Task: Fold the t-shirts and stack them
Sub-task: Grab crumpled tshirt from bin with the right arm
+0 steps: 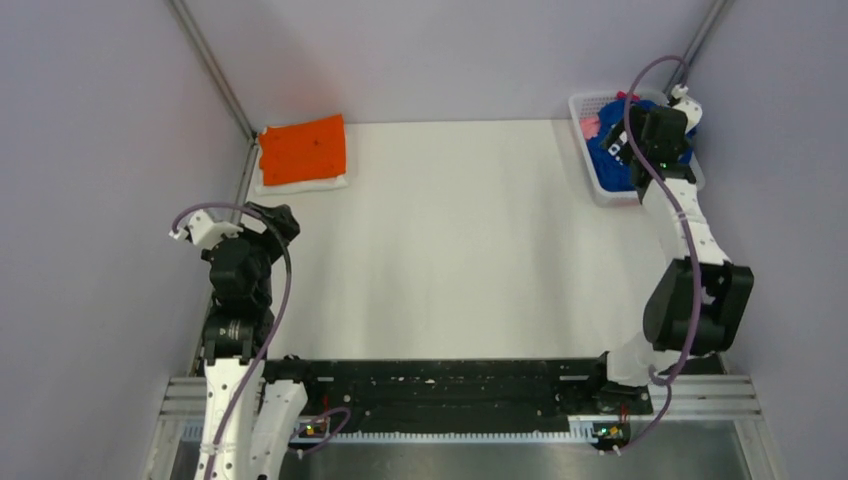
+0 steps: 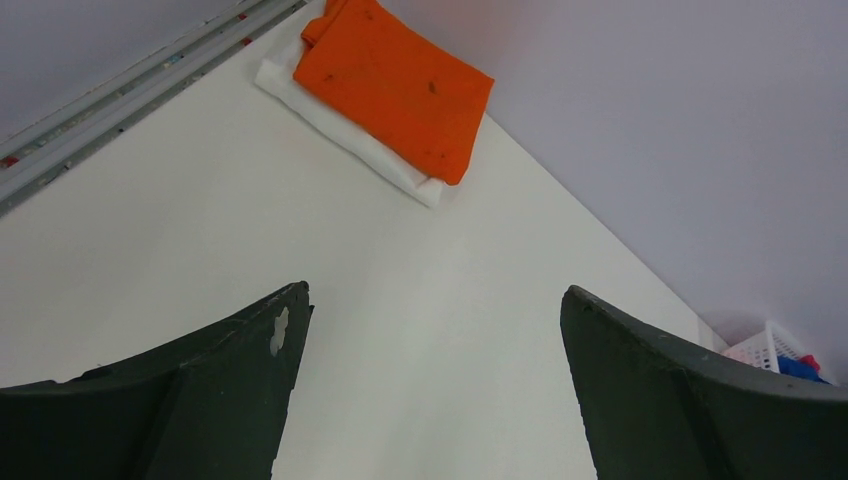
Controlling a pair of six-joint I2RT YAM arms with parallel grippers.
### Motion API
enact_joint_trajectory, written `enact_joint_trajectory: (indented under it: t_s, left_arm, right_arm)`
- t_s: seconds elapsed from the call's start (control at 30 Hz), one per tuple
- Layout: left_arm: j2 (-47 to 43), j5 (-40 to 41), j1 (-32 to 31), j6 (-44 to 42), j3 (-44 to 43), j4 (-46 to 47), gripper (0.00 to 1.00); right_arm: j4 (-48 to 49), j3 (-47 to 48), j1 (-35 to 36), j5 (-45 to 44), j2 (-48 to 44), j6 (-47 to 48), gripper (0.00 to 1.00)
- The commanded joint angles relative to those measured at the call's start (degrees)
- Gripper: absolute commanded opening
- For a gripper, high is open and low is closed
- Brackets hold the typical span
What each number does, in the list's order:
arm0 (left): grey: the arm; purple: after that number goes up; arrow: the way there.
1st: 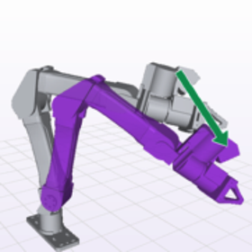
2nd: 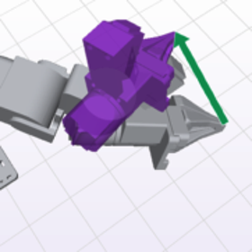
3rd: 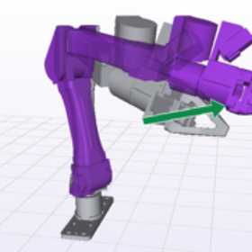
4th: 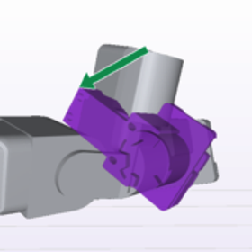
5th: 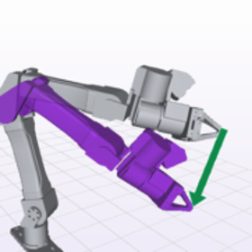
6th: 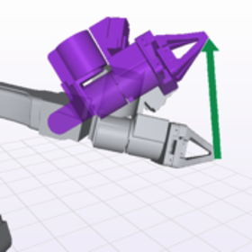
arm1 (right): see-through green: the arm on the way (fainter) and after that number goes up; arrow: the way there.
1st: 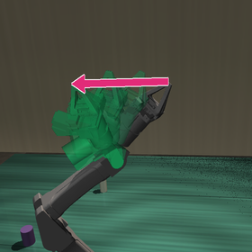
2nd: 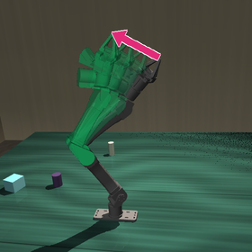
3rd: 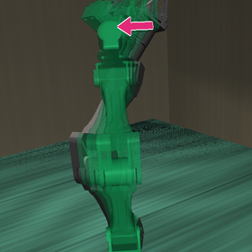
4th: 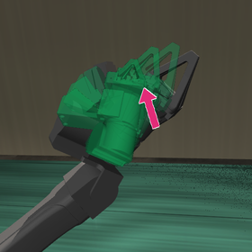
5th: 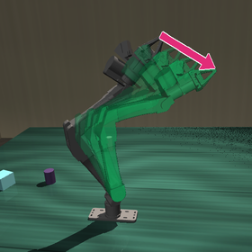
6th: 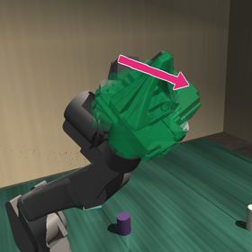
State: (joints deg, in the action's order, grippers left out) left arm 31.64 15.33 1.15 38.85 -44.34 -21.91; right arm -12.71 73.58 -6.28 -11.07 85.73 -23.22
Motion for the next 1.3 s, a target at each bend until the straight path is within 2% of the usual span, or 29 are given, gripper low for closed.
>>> enact_joint_trajectory:
  t_s: [0.0, 0.1, 0.23, 0.37, 0.53, 0.7, 0.77, 0.83, 0.9, 0.97, 1.0, 1.27]
  left_arm:
    - [1.8, 3.4, 0.2, -0.1, -0.6, 0.9, 0.99]
    - [2.6, 3.9, 0.2, -0.1, 0.3, 2.1, 0.99]
    - [3.9, 2.7, 0.2, -0.3, 1.5, 4.5, 0.99]
    - [5.3, 3.0, 0.2, -0.3, 1.6, 5.9, 0.99]
    - [6.2, -0.4, 0.2, -0.8, 3.0, 9.9, 0.99]
    - [7.8, -0.9, 0.2, -0.2, 3.1, 11.7, 0.99]
    - [8.7, -1.2, 0.2, -0.2, 3.1, 12.4, 0.99]
    - [9.7, -1.1, 0.2, -0.1, 3.0, 13.1, 0.99]
    - [10.6, -1.5, 0.2, 0.1, 2.7, 13.6, 0.99]
    - [11.5, -2.2, 0.2, 0.0, 2.6, 14.1, 0.99]
    - [11.8, -2.6, 0.2, -0.2, 2.5, 14.3, 0.99]
    - [11.4, -4.3, 0.2, -0.5, 2.5, 12.7, 0.99]
  right_arm:
    - [3.6, 10.1, -5.1, 1.5, 10.7, -3.9, 0.98]
    - [4.3, 17.6, -7.3, 1.5, 19.4, -5.8, 0.95]
    - [3.3, 28.4, -8.7, -2.6, 31.3, -8.3, 0.94]
    - [4.5, 36.1, -10.0, -1.4, 40.2, -11.3, 0.89]
    - [8.5, 43.0, -11.1, -4.1, 47.5, -15.8, 0.88]
    - [14.5, 45.8, -12.3, -4.1, 52.3, -19.7, 0.85]
    - [19.0, 45.8, -12.8, -1.1, 53.8, -19.9, 0.78]
    - [21.4, 46.7, -13.2, 1.1, 55.2, -20.9, 0.65]
    - [22.8, 47.5, -13.4, 3.1, 56.0, -21.7, 0.43]
    - [24.1, 47.7, -13.5, 4.8, 55.7, -21.5, 0.11]
    - [24.1, 47.8, -13.5, 5.0, 55.1, -21.0, 0.01]
    - [22.7, 46.7, -13.5, 9.8, 43.8, -16.2, 0.00]
